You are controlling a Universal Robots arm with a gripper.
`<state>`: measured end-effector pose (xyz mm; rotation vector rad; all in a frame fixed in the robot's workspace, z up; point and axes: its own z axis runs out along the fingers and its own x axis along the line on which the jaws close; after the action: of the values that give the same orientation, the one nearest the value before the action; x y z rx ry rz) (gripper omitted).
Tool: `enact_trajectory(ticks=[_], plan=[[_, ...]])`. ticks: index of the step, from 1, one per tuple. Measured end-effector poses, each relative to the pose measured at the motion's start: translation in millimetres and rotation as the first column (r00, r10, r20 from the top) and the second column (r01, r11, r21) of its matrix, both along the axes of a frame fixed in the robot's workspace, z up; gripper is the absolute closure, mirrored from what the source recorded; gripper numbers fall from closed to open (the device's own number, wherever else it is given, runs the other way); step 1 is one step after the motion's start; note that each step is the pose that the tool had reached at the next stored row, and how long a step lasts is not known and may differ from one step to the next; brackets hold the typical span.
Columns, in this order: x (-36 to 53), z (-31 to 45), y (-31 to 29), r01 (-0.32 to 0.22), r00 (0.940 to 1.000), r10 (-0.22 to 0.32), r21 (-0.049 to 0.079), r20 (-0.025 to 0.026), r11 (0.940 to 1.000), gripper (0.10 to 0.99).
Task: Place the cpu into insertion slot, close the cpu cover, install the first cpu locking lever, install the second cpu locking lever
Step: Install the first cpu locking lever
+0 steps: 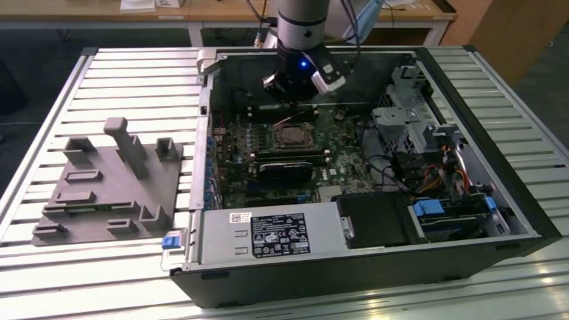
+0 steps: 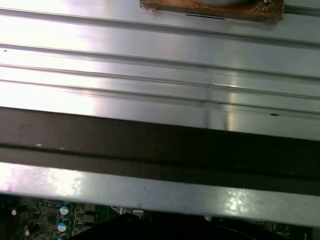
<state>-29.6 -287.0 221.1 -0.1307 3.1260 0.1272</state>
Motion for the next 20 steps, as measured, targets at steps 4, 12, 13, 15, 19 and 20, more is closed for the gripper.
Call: enact_trajectory(ticks=[4, 12, 13, 15, 19, 20], plan=[[2.9, -2.3, 0.4, 0.002, 1.0, -0.002, 0.0, 0.0, 1.0, 0.98], [7.2, -8.3, 1.1, 0.008, 1.0, -0.008, 0.0, 0.0, 1.0, 0.98], [7.6, -9.1, 1.1, 0.008, 1.0, -0.008, 0.0, -0.0001, 1.0, 0.98], [8.4, -10.9, 1.1, 0.009, 1.0, -0.009, 0.0, 0.0, 1.0, 0.98], [9.2, -15.6, 1.2, 0.009, 1.0, -0.009, 0.0, 0.0, 1.0, 0.98], [9.3, -16.7, 1.1, 0.009, 1.0, -0.009, 0.0, 0.0, 1.0, 0.98]])
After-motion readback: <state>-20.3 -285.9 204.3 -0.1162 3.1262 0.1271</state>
